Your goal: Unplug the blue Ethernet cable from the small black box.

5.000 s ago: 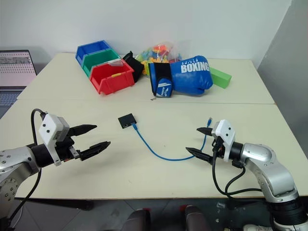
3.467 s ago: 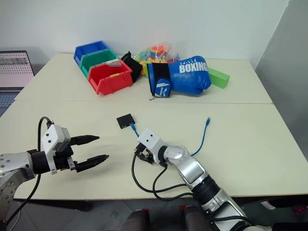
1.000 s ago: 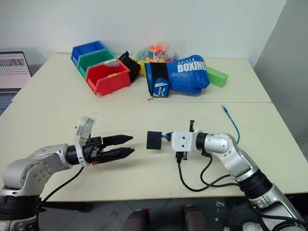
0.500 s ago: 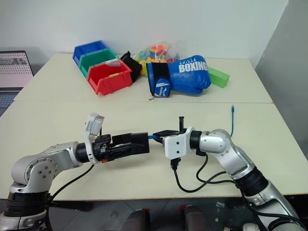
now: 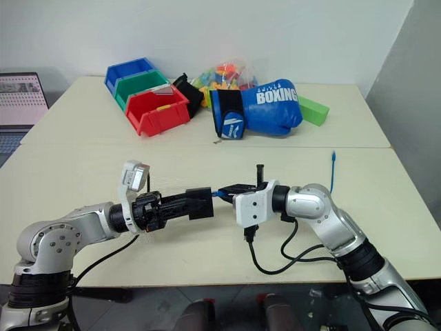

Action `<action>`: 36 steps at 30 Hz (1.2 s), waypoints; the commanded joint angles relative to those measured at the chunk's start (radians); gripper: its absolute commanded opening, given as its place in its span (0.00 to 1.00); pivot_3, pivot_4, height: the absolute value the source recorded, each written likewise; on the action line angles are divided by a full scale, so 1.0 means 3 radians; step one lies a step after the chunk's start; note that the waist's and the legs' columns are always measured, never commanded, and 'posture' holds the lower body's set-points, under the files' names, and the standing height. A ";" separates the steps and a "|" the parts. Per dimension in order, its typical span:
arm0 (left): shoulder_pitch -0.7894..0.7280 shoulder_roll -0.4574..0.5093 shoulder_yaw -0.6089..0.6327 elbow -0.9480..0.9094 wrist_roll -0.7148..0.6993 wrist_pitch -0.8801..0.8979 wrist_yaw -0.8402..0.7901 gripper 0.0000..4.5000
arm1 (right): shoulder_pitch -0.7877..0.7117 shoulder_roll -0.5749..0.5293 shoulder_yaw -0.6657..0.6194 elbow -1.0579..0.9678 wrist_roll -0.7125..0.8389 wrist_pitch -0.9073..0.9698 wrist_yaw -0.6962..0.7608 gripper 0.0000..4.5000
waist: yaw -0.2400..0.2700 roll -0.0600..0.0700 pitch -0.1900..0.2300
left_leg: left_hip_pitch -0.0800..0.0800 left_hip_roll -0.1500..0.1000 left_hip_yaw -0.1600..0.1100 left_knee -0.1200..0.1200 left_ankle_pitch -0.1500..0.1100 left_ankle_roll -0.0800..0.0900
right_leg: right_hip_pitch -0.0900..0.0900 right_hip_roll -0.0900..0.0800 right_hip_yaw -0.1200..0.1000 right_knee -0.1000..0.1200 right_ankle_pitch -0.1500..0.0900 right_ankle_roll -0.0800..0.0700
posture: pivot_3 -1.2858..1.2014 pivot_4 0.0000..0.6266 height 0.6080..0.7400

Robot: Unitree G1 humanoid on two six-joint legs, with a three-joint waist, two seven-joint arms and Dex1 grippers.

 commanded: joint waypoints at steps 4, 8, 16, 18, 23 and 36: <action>-0.0034 -0.0001 0.0069 -0.0036 -0.0087 0.0016 0.0011 0.17 | -0.0058 0.0037 -0.0108 -0.0101 -0.0020 -0.0087 -0.0017 0.02 | 0.0001 0.0000 0.0000 | 0.0000 0.0000 0.0000 0.0000 0.0000 0.0000 | 0.0000 0.0000 0.0000 0.0000 0.0000 0.0000 | 0.52 0.24 1.00; -0.0037 -0.0010 0.0052 -0.0035 -0.0076 0.0010 0.0012 0.17 | -0.0029 0.0056 -0.0115 -0.0164 0.0050 -0.0022 0.0023 0.18 | 0.0000 0.0000 0.0000 | 0.0000 0.0000 0.0000 0.0000 0.0000 0.0000 | 0.0000 0.0000 0.0001 0.0000 0.0000 0.0000 | 0.52 0.24 1.00; -0.0038 0.0098 -0.0054 -0.0065 0.0022 -0.0035 -0.0176 0.17 | 0.0073 -0.0007 -0.0204 -0.0540 0.0532 0.0654 0.0346 0.58 | 0.0006 0.0000 0.0000 | 0.0000 0.0000 -0.0001 0.0000 0.0000 0.0000 | 0.0000 0.0000 0.0001 0.0000 0.0000 0.0000 | 0.52 0.24 1.00; -0.0033 0.0176 -0.0127 -0.0098 0.0112 -0.0110 -0.0311 0.17 | 0.0108 -0.0010 -0.0300 -0.0763 0.0940 0.1242 0.0455 0.68 | 0.0007 0.0000 0.0000 | 0.0000 0.0000 -0.0001 0.0000 0.0000 0.0000 | 0.0000 0.0000 0.0001 0.0000 0.0000 -0.0001 | 0.52 0.24 1.00; -0.0064 0.0358 -0.0309 -0.0167 0.0402 -0.0439 -0.0690 0.17 | 0.0048 0.0104 -0.0783 -0.1070 0.2370 0.3044 0.0384 0.80 | 0.0006 0.0000 0.0000 | 0.0000 0.0001 -0.0003 0.0000 0.0000 0.0000 | 0.0001 -0.0001 0.0001 0.0001 0.0001 -0.0002 | 0.52 0.24 1.00; -0.0089 0.0464 -0.0331 -0.0188 0.0610 -0.0768 -0.1062 0.17 | 0.0064 0.0493 -0.1207 -0.0666 0.3360 0.4132 -0.0063 0.80 | -0.0009 0.0002 0.0001 | -0.0001 0.0000 0.0000 -0.0002 -0.0001 0.0001 | -0.0001 0.0002 0.0001 -0.0002 -0.0008 0.0012 | 0.52 0.24 1.00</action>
